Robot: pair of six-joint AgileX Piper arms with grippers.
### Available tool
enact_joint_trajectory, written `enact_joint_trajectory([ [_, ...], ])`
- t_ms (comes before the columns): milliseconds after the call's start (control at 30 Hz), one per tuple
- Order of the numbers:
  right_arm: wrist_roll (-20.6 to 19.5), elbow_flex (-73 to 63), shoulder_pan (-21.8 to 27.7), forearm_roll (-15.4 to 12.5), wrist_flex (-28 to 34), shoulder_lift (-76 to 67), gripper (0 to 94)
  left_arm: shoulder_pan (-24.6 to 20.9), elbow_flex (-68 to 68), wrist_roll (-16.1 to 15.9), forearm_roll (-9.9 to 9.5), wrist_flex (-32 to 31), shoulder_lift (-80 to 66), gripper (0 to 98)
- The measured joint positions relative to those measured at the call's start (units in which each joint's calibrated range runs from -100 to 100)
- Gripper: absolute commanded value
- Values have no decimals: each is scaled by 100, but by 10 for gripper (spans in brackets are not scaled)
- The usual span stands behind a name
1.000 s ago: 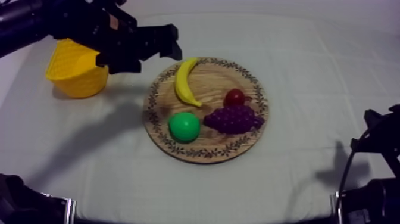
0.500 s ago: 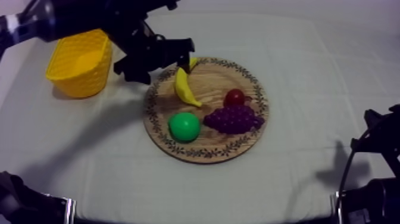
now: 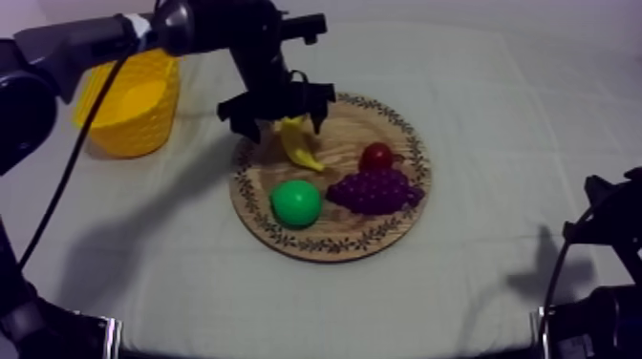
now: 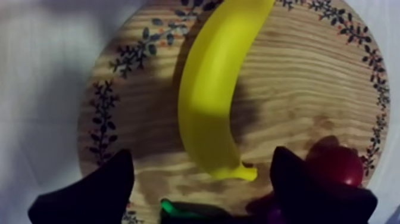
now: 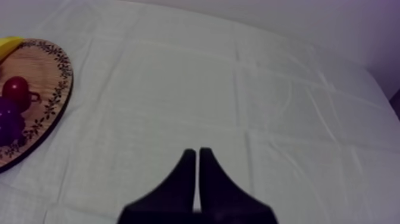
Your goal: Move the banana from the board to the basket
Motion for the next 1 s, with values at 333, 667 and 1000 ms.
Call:
enact_joint_trajectory([
  [333, 0, 0, 0, 0, 0, 0, 3, -70, -848, -96, -74, 573, 710, 799],
  [667, 0, 0, 0, 0, 0, 0, 3, -85, -1371, -276, -84, 776, 1077, 514],
  [1000, 0, 0, 0, 0, 0, 0, 3, -50, -1745, -359, -91, 995, 1330, 369],
])
